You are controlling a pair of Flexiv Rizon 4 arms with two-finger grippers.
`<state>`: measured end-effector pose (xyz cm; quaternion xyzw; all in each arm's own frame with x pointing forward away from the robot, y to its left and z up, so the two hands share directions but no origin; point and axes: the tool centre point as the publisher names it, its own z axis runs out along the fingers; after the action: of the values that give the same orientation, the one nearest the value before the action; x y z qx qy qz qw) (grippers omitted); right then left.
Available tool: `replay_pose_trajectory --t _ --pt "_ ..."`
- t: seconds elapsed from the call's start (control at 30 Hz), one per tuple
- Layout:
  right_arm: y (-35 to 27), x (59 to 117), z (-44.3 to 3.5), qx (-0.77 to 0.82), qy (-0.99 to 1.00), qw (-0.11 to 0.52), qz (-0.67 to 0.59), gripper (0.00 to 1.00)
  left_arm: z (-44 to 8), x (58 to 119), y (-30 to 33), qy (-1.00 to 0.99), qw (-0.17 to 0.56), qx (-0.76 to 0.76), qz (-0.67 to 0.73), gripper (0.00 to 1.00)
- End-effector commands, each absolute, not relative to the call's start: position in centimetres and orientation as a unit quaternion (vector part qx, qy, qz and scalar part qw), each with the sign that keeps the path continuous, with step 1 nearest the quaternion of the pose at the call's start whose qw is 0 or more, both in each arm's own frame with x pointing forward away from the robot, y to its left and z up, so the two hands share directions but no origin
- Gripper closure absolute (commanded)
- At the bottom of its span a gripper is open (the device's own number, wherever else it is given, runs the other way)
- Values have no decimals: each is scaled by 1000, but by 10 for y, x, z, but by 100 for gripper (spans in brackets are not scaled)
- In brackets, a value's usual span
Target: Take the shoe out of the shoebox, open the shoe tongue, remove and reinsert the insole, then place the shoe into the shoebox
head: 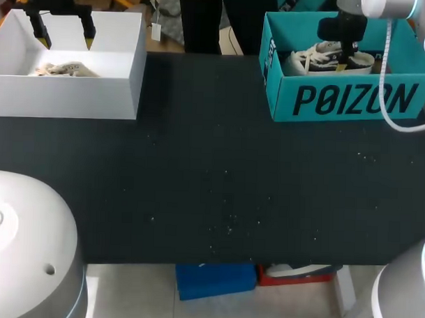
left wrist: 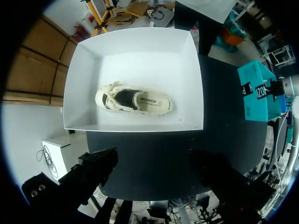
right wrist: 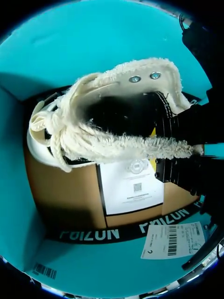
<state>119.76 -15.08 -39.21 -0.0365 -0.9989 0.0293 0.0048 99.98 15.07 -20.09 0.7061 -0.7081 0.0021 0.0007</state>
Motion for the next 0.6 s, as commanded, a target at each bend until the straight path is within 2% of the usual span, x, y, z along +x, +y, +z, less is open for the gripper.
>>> replay_pose_trajectory --t 0.03,0.3,0.6 --pt "-152 1193 -375 -39 -999 0 30 100 -200 1000 150 -708 1 707 1 0" --pt "-157 1164 -323 -46 -998 -26 28 100 -200 1000 150 -708 1 707 1 0" --pt "-170 1131 -239 -33 -995 -72 52 100 -200 1000 150 -708 1 707 1 0"
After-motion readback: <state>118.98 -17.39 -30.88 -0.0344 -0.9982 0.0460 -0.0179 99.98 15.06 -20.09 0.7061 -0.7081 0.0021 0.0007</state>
